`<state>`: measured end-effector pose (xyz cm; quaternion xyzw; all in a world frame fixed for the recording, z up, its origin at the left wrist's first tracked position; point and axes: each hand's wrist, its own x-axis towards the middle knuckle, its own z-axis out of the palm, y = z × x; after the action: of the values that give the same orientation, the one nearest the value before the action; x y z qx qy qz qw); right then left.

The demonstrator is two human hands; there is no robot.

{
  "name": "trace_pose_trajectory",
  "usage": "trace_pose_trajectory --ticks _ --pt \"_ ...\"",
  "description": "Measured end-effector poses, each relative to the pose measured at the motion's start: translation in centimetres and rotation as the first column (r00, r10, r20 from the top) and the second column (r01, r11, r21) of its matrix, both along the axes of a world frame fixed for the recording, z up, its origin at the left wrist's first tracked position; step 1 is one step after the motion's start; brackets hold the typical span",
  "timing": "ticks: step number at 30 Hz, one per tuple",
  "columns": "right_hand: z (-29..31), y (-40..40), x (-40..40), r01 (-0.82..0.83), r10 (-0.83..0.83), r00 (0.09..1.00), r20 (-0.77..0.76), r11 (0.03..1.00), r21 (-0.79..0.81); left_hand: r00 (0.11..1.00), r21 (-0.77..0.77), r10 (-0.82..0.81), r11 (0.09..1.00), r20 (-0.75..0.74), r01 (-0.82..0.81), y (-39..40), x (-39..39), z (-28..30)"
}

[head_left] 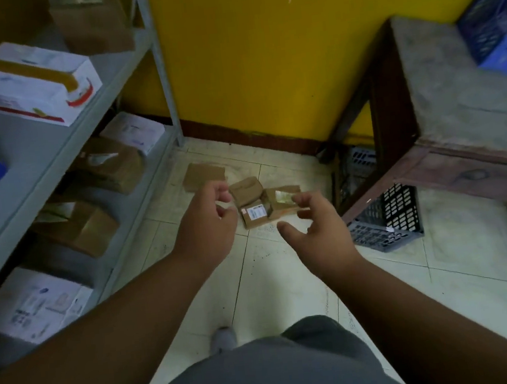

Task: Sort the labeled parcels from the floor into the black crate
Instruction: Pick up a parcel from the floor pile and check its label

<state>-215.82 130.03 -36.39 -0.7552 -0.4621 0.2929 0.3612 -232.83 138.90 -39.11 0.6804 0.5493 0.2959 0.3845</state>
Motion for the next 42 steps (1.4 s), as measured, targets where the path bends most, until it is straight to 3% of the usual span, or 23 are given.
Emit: trace_pose_trajectory --ticks 8,16,21,26,33,39,42 --pt "-6.1 9.1 7.1 0.016 -0.018 1.0 -0.015 0.989 -0.147 0.995 -0.144 -0.066 0.988 -0.075 0.055 8.9 6.7 -6.1" --pt "-20.1 24.1 13.5 -0.131 0.114 0.991 -0.07 0.93 -0.343 0.987 -0.337 0.066 0.935 -0.147 -0.112 19.8 15.5 -16.0" --pt "-30.4 31.0 16.7 -0.14 0.117 0.99 -0.078 0.884 -0.447 0.974 -0.374 0.077 0.915 -0.211 -0.154 26.2 20.1 -26.5" --pt "-44.3 34.8 16.5 -0.055 -0.024 0.99 -0.14 0.843 -0.535 0.96 -0.423 0.039 0.892 -0.277 -0.158 30.0 22.0 -40.3" --pt "-65.6 36.8 16.6 0.065 -0.297 0.924 -0.241 0.744 -0.665 0.879 -0.481 -0.225 0.877 -0.42 -0.006 34.0 23.1 -62.3" --pt "-77.6 38.0 17.9 0.145 -0.574 0.752 -0.324 0.623 -0.768 0.827 -0.506 -0.357 0.856 -0.435 0.104 36.4 24.5 -74.5" --pt "-81.5 38.4 18.0 0.23 -0.737 0.588 -0.333 0.548 -0.805 0.783 -0.496 -0.398 0.858 -0.477 0.134 37.2 25.1 -78.3"
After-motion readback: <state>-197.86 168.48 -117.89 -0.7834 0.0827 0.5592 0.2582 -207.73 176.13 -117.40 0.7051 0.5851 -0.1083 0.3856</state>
